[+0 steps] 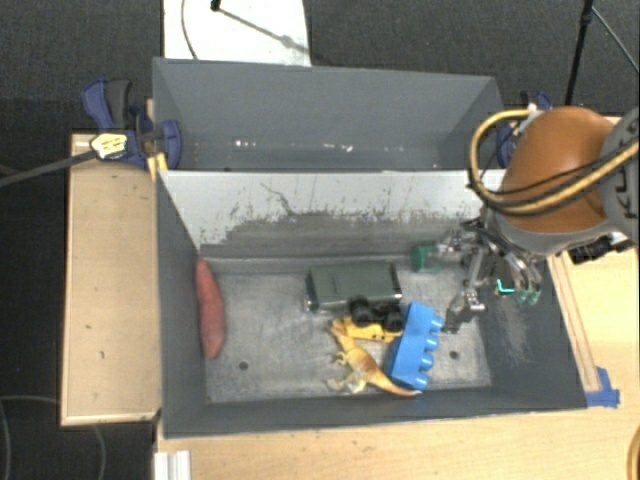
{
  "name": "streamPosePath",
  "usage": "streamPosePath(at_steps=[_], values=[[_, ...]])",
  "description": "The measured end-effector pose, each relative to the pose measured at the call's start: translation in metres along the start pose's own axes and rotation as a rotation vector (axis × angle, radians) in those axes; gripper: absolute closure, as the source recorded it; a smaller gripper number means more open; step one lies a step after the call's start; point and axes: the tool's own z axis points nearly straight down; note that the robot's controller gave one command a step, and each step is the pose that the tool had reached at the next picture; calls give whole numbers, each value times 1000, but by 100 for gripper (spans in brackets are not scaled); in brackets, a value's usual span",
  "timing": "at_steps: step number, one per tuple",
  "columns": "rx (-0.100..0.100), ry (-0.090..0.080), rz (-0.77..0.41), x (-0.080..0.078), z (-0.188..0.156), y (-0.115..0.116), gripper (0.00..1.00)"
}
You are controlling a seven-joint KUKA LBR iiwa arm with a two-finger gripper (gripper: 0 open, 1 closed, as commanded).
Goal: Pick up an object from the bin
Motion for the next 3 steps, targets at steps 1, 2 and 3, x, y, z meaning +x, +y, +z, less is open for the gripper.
streamPosePath(at_steps=[1,2,3], values=[[1,-8,-2,-2,-4,0,0],[1,-23,-231,14,91,65,100],[1,-10,-234,18,94,64,0]])
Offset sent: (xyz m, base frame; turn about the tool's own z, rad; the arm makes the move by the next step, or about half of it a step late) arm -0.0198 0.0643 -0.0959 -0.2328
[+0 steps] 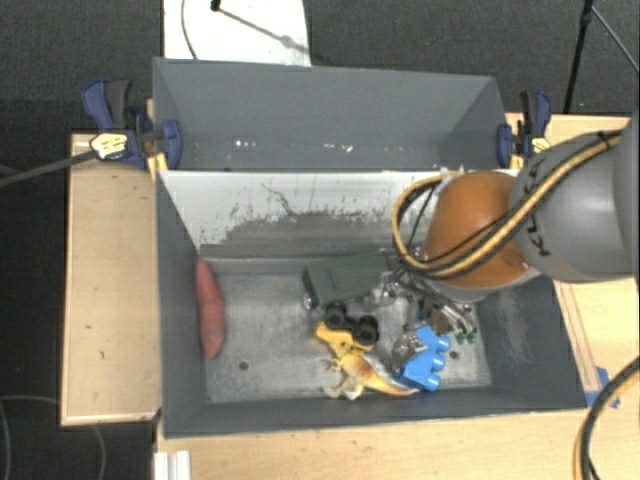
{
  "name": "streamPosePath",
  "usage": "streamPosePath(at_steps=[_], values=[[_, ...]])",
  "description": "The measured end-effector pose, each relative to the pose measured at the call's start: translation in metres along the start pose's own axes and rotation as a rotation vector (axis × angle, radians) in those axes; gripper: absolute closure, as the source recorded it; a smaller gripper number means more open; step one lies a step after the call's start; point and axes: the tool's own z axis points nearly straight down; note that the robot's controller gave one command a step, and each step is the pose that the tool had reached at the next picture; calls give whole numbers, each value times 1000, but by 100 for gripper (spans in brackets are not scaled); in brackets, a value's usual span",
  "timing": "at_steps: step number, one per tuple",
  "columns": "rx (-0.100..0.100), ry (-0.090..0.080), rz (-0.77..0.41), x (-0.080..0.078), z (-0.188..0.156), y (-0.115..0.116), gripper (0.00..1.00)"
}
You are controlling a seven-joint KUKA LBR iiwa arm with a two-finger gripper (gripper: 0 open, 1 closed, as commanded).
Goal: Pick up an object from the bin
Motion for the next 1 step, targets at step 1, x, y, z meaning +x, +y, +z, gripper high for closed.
streamPosePath(at_steps=[1], values=[[1,-5,-3,-2,-2,0,100]])
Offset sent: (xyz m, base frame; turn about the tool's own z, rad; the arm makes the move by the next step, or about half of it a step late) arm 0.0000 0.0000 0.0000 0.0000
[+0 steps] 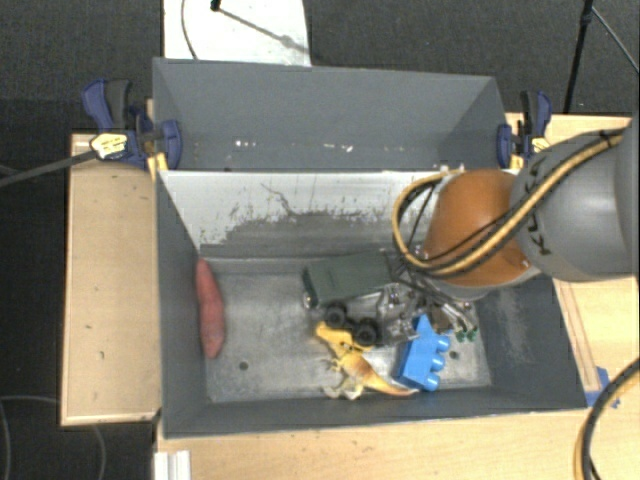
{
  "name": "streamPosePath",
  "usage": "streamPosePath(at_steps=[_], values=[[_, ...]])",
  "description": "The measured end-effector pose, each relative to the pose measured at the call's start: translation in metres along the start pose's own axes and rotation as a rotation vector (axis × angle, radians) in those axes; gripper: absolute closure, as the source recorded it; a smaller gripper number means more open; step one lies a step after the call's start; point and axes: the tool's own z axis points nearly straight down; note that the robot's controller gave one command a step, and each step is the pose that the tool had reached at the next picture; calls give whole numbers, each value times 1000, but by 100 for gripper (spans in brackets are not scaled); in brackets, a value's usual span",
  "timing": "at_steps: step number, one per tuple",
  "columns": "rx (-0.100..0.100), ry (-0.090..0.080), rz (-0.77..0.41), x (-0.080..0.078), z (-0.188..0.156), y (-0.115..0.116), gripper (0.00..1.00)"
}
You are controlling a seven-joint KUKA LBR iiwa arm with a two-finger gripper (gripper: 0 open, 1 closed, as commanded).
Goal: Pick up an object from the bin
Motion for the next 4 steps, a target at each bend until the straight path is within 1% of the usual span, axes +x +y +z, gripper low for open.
streamPosePath(at_steps=[1,3,4], values=[[-1,4,1,2,2,0,0],[0,5,4,1,2,2,0],[-3,6,-310,-22,-26,23,100]])
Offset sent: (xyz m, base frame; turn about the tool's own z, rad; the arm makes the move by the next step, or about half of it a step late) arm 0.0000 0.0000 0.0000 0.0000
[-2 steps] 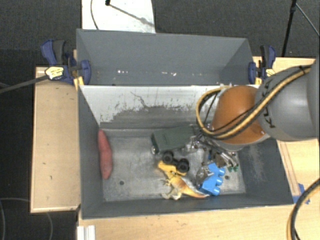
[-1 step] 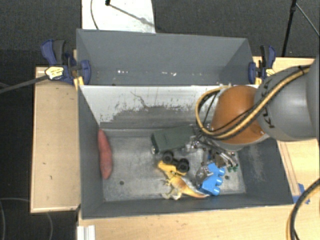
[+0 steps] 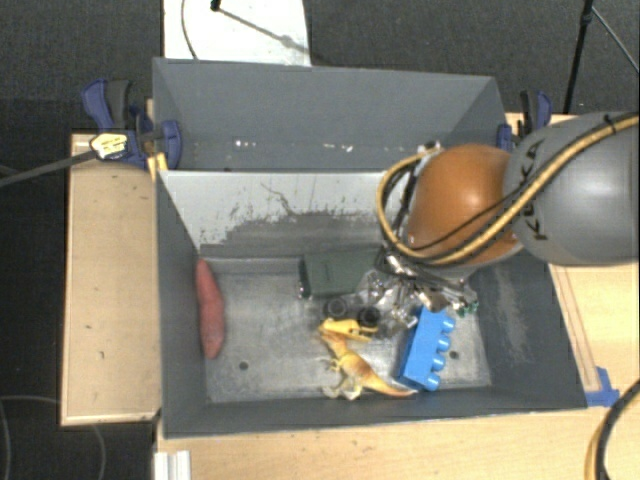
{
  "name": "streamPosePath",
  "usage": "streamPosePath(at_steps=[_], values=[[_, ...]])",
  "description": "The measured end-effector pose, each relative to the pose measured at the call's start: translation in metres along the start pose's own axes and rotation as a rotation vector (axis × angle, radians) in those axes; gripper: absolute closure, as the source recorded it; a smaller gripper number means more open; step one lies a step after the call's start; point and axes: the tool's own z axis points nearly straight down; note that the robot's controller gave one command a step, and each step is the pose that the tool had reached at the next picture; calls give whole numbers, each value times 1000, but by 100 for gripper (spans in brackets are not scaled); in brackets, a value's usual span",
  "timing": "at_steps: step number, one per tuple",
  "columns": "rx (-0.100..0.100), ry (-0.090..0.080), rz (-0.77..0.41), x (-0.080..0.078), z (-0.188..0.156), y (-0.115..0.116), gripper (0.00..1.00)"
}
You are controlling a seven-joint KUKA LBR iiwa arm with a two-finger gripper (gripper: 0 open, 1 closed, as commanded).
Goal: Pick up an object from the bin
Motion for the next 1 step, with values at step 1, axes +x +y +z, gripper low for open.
streamPosePath(at_steps=[1], values=[[0,0,0,0,0,0,100]])
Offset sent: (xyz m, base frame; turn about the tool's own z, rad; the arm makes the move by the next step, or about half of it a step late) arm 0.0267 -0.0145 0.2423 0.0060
